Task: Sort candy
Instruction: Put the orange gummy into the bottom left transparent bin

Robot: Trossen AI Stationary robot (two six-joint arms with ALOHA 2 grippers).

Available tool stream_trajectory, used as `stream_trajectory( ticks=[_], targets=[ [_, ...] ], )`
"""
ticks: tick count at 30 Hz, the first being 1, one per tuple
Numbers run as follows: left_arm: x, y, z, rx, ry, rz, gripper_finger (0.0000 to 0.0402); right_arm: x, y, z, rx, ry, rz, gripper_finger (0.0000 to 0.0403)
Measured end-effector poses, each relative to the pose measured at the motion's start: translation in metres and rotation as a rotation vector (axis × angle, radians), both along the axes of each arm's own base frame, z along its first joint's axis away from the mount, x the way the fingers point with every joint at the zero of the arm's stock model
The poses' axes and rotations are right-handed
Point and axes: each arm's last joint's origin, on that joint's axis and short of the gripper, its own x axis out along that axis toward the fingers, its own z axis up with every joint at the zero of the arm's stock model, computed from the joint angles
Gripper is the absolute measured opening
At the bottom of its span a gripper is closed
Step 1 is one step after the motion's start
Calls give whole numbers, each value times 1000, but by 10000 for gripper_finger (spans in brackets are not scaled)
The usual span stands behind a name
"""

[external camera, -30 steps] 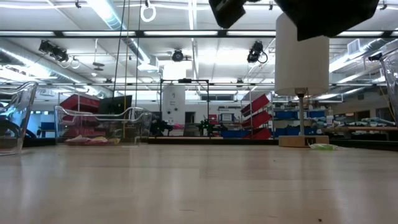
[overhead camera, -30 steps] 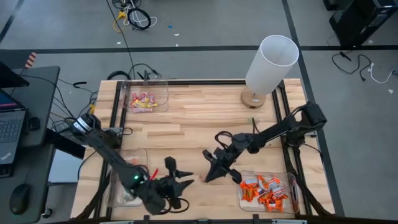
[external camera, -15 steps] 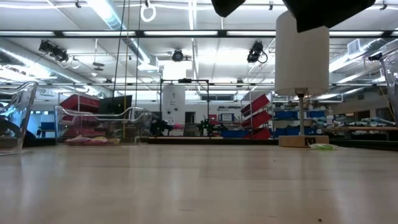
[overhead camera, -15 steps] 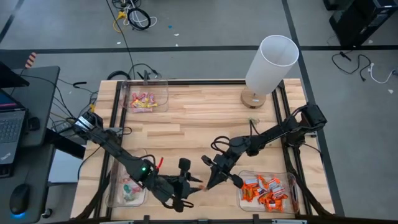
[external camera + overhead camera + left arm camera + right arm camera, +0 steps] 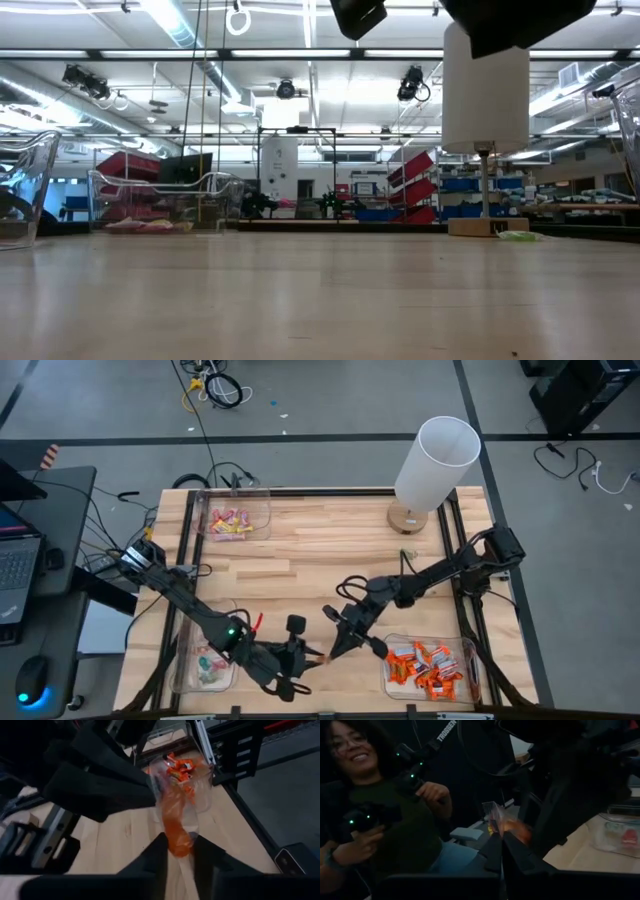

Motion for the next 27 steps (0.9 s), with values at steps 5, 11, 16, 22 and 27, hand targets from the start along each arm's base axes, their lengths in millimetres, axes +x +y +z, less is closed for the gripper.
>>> stream_trajectory(
  ticks=[5,11,16,22,27],
  targets=[
    [-5,-3,-3,-40,33,26,12,1,-5,-1,3,15,-2,23],
    [-21,-15,-1,-100,82,37,18,0,-19,-4,-30,136,-36,63],
    [-40,-27,15,-161,183,91,17,0,-34,-13,-67,245,-76,81],
    [-67,-31,38,-248,347,249,17,0,-53,-23,-104,343,-168,81],
    [-93,-23,53,-356,518,461,17,2,-59,-23,-109,345,-219,80]
  ],
)
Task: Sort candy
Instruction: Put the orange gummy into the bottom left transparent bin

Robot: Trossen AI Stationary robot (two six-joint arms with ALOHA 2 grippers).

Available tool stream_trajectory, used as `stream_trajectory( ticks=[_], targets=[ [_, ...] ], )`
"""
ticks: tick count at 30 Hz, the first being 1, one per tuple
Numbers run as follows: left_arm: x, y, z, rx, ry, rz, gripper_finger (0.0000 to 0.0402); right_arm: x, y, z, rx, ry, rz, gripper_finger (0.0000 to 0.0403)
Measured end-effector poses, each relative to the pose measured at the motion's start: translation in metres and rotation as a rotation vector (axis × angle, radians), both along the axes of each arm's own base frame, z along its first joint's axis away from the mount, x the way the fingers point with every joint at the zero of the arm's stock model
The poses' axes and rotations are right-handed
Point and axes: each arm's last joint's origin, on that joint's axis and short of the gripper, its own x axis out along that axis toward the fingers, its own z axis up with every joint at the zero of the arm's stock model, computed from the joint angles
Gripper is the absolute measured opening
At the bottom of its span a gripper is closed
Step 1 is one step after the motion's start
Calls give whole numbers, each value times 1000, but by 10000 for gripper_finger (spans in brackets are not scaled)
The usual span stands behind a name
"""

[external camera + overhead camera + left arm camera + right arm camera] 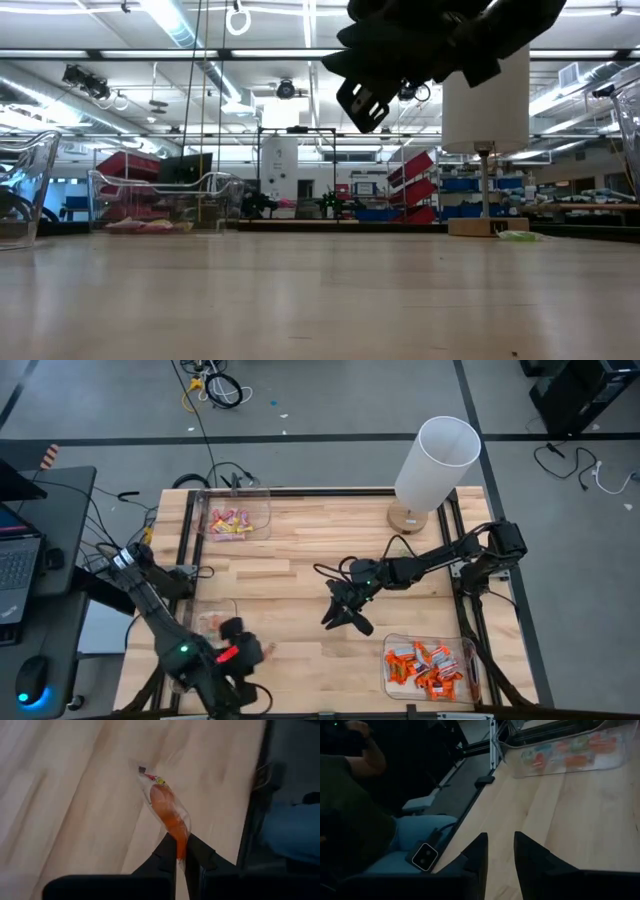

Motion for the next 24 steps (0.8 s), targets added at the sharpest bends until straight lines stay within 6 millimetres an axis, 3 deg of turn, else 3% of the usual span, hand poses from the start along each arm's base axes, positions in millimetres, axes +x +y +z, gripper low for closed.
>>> stream_trajectory(
  ticks=[10,14,24],
  targets=[
    [-39,6,4,-83,330,282,16,-1,8,0,-8,7,-30,78],
    [-47,5,1,-98,375,357,16,-1,13,0,-24,2,-41,78],
    [-60,6,-35,-67,539,526,32,-1,15,0,-29,4,-61,77]
  ],
)
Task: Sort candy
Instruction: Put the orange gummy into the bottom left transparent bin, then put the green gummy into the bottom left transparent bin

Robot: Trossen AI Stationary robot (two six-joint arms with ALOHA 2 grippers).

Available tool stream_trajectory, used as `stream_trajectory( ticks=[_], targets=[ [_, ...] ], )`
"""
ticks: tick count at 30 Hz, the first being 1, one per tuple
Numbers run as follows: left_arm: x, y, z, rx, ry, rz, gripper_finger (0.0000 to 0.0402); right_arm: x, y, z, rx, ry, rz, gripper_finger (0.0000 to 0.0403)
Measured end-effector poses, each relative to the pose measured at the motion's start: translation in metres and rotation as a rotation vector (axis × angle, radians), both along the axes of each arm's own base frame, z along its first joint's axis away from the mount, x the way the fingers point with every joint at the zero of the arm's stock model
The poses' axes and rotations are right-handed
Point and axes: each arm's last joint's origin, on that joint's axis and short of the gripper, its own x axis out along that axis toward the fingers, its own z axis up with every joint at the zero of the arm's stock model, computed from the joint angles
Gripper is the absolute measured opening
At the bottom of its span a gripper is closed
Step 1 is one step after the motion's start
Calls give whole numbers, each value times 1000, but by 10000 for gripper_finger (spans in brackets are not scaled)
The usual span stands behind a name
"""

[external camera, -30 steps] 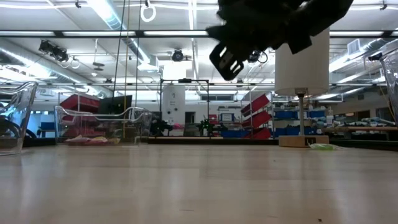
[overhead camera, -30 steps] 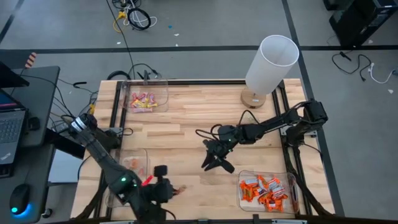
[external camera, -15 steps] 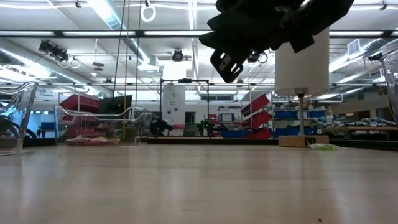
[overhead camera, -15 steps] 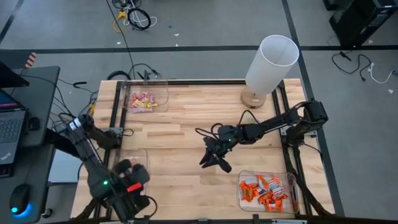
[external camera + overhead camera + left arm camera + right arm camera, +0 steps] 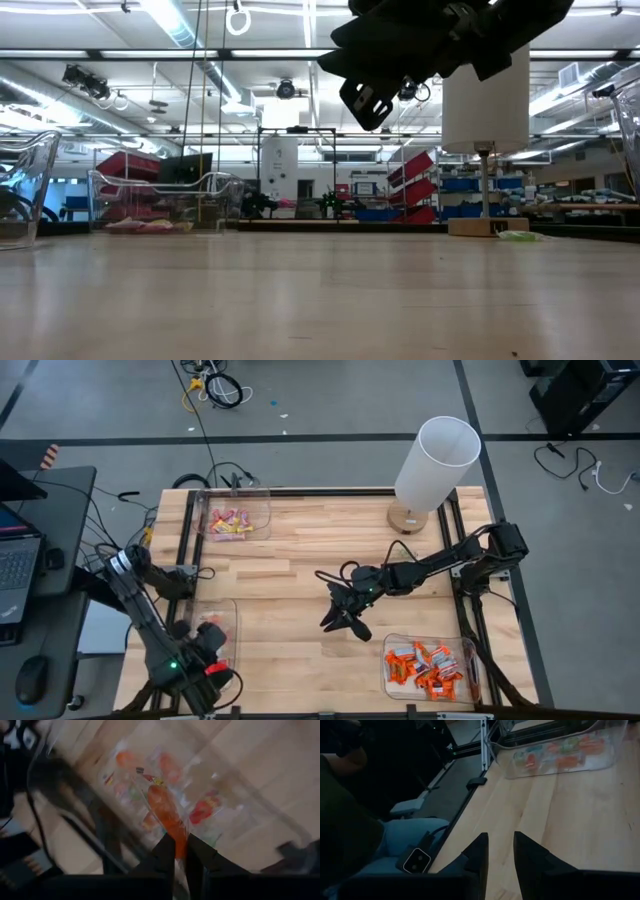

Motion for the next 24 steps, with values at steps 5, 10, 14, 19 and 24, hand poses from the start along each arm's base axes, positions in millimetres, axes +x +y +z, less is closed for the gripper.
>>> stream_trajectory(
  ticks=[5,10,14,19,24],
  targets=[
    [-3,1,-13,12,49,10,73,0,-2,0,13,10,-15,77],
    [-5,3,-18,31,57,22,115,2,-9,0,54,45,-63,77],
    [-7,3,-21,42,62,16,143,2,-16,-2,73,71,-94,77],
    [-8,3,-22,45,63,17,168,3,-20,-2,75,75,-106,77],
    [-8,3,-22,48,60,15,189,3,-21,-2,80,80,-113,77]
  ],
)
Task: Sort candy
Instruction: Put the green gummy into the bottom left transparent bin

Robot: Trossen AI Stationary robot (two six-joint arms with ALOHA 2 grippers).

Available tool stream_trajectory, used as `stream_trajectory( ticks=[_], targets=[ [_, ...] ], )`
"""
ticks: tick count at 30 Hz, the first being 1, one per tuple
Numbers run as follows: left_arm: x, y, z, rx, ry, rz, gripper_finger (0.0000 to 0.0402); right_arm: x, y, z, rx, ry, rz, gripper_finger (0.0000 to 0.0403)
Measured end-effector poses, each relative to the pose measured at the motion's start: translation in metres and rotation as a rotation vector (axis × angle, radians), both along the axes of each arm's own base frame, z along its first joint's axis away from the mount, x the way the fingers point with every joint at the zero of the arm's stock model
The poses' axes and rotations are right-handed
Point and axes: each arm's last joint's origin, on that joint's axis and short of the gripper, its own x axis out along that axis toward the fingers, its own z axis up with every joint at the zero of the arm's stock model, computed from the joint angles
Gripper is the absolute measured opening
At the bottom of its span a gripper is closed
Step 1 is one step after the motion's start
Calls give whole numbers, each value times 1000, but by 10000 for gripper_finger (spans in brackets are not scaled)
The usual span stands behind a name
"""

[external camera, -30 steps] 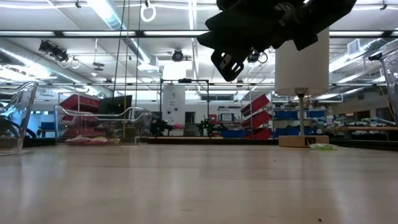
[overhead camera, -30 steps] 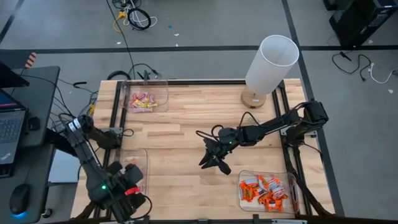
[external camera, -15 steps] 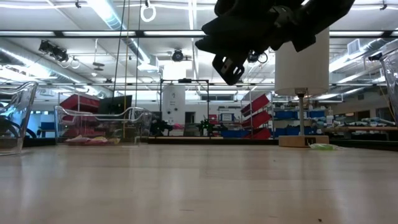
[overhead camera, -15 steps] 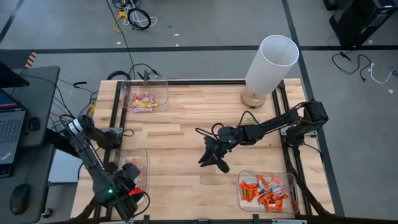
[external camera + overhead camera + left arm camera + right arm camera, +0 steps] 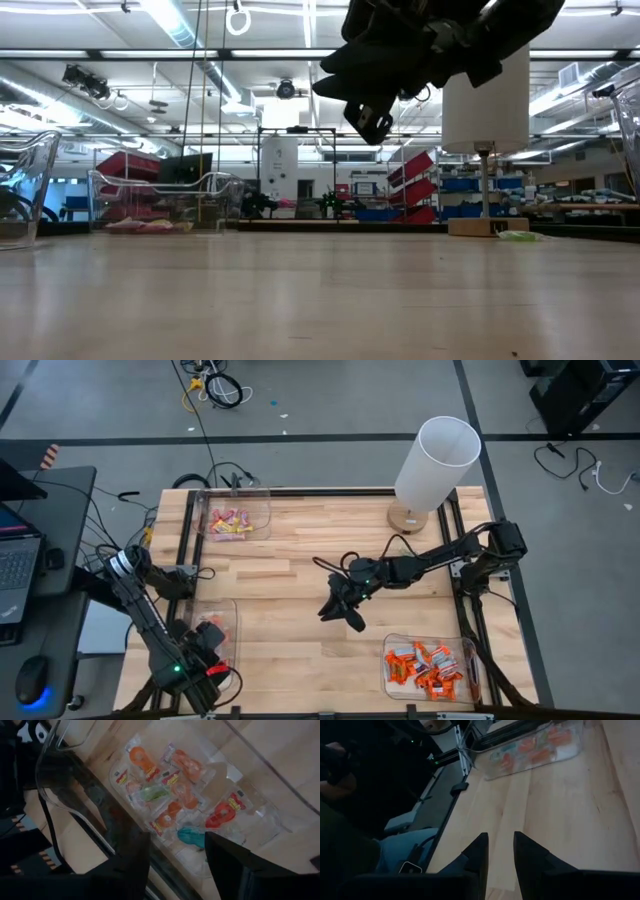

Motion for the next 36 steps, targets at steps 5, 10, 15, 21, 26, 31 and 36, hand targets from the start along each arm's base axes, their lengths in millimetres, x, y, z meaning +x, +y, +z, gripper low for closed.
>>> stream_trajectory(
  ticks=[5,10,15,21,26,31,36],
  targets=[
    [2,-1,0,40,-99,-37,193,-12,-4,15,-35,45,-45,77],
    [11,-5,0,78,-294,-127,193,-47,-12,43,-173,164,-222,77],
    [20,-9,1,132,-463,-230,193,-94,-27,60,-297,378,-552,77],
    [23,-8,3,203,-554,-274,193,-149,-60,58,-353,733,-961,77],
    [24,-8,4,249,-594,-304,193,-166,-79,50,-376,942,-1062,80],
    [25,-7,5,263,-612,-306,193,-164,-91,32,-394,1010,-1023,91],
    [25,-8,5,265,-617,-306,193,-164,-99,8,-453,1076,-928,110]
  ],
)
